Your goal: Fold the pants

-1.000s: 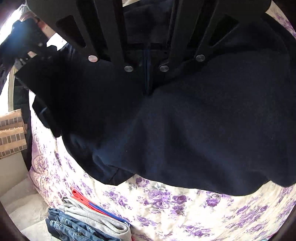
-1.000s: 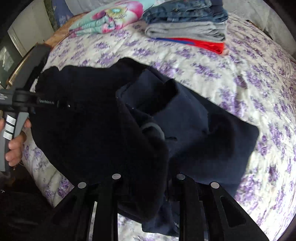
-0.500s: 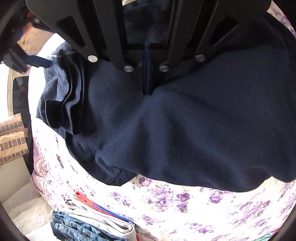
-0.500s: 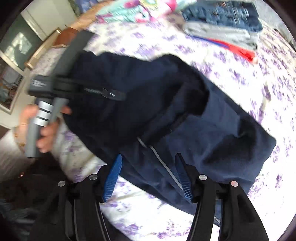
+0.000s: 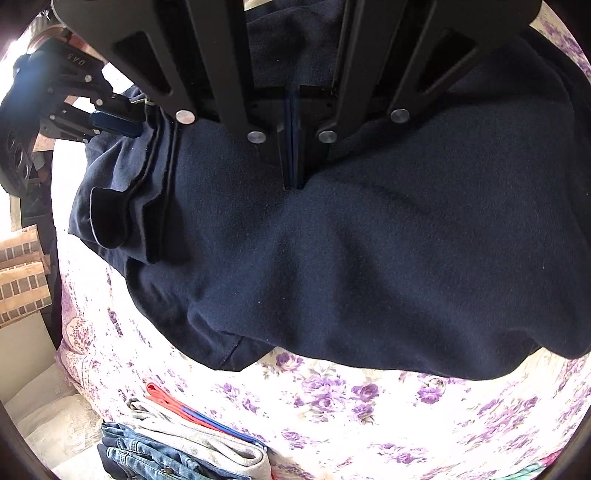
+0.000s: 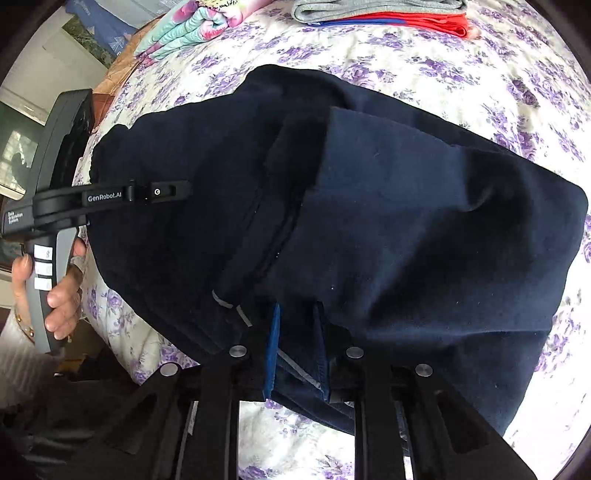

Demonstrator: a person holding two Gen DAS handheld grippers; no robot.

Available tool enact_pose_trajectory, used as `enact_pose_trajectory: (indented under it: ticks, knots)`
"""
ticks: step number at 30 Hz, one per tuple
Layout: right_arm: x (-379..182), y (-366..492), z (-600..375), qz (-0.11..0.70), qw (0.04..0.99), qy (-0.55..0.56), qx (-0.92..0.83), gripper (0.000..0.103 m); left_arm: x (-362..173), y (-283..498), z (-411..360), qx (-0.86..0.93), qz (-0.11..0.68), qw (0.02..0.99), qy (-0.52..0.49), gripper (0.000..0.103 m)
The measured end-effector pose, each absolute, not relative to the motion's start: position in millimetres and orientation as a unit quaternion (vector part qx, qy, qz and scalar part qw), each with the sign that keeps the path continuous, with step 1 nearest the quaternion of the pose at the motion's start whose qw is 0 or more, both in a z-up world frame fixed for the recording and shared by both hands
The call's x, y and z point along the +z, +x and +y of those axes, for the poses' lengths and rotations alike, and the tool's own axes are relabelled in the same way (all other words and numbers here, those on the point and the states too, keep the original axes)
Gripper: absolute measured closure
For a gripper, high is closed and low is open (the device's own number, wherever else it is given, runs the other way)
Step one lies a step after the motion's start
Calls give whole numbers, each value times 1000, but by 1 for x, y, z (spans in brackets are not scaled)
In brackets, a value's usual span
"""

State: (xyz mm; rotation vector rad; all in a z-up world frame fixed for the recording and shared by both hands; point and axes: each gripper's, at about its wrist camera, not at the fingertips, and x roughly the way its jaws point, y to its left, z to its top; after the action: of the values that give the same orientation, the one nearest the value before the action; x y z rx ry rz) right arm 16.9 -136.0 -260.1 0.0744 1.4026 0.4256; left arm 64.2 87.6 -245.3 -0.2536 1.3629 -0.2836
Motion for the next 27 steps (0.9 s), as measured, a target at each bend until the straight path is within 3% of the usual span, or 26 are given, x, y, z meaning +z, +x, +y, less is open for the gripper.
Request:
enact_pose_trajectory:
  ticks: [6, 8, 12, 17, 19, 20, 21, 22, 24, 27]
  knots:
    - [-206, 56, -142, 582, 796, 9, 166, 84, -246, 64, 86, -130, 624, 762, -114, 102]
    - [-212, 74, -142, 583, 799, -5, 148, 85, -246, 63, 86, -130, 624, 762, -116, 102]
    - [-265, 106, -139, 614, 779, -13, 125, 96, -247, 64, 87, -132, 623, 761, -122, 102]
    - [-252, 105, -128, 615, 780, -28, 112, 92, -238, 56, 93, -111, 639, 748, -144, 102]
    - [-231, 95, -132, 612, 780, 16, 126, 92, -215, 41, 102, -125, 623, 755, -163, 100]
    - [-216, 87, -136, 601, 786, 37, 138, 92, -201, 30, 109, -131, 611, 761, -175, 97]
    - [-206, 78, -139, 590, 793, 45, 146, 91, -185, 17, 121, -133, 596, 769, -188, 83]
    - [-194, 66, -143, 579, 800, 43, 150, 91, -174, 5, 132, -125, 584, 778, -196, 53]
    - [-180, 49, -147, 569, 807, 40, 155, 80, -157, -20, 162, -84, 559, 796, -217, 26]
    - [-168, 26, -156, 570, 804, 58, 157, 74, -159, -44, 206, -38, 554, 790, -260, 26]
